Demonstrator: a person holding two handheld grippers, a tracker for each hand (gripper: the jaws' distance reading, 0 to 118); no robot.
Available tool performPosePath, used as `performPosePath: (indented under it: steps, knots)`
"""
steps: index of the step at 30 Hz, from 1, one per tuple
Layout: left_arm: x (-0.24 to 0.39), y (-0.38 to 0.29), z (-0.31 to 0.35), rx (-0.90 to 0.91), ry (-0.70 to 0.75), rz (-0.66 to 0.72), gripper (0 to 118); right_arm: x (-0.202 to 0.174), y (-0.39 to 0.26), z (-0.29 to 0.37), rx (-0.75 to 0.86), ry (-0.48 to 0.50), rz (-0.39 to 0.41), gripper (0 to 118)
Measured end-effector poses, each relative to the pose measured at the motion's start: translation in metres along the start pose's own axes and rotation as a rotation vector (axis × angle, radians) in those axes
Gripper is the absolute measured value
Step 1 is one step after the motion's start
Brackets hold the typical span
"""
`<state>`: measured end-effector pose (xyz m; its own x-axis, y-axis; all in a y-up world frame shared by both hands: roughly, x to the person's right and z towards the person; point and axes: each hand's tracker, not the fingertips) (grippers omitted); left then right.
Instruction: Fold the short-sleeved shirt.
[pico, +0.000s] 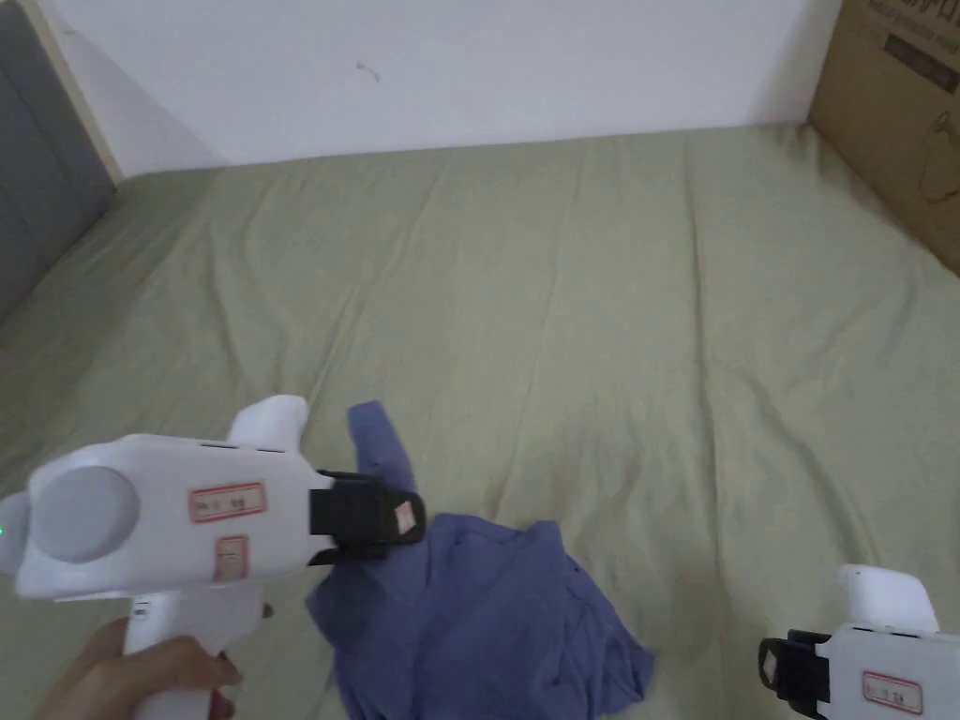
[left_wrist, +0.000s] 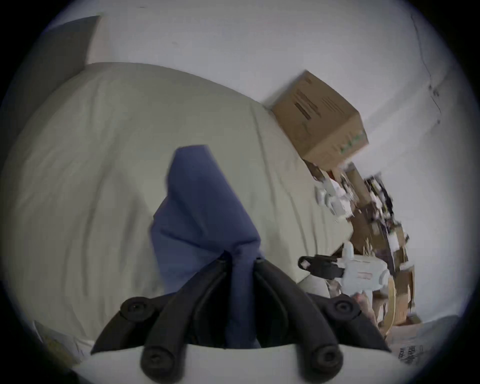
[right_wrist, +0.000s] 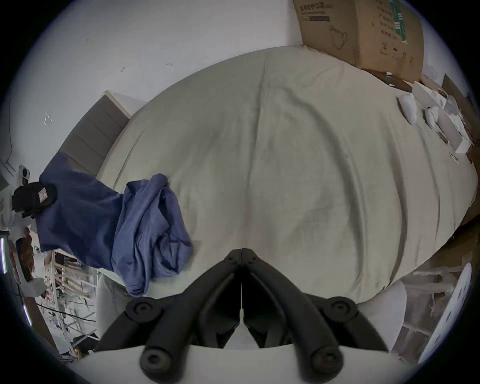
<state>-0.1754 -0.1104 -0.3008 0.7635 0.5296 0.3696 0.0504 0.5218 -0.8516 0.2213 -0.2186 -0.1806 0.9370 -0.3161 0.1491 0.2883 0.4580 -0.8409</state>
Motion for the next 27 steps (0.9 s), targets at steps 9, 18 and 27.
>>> performPosePath:
  steps: [9, 18, 27]
  knots:
    - [0.030, -0.030, -0.122, -0.205, -0.108, 0.071, 105, 0.041, -0.015, 0.011, -0.005, -0.043, -0.089, 0]
    - [-0.030, -0.022, -0.056, 0.006, -0.001, 0.193, 39, 0.043, -0.013, 0.012, 0.012, -0.070, -0.092, 0]
    - [-0.049, -0.074, -0.106, -0.139, -0.049, 0.301, 4, 0.019, -0.007, -0.004, -0.008, -0.067, -0.022, 0]
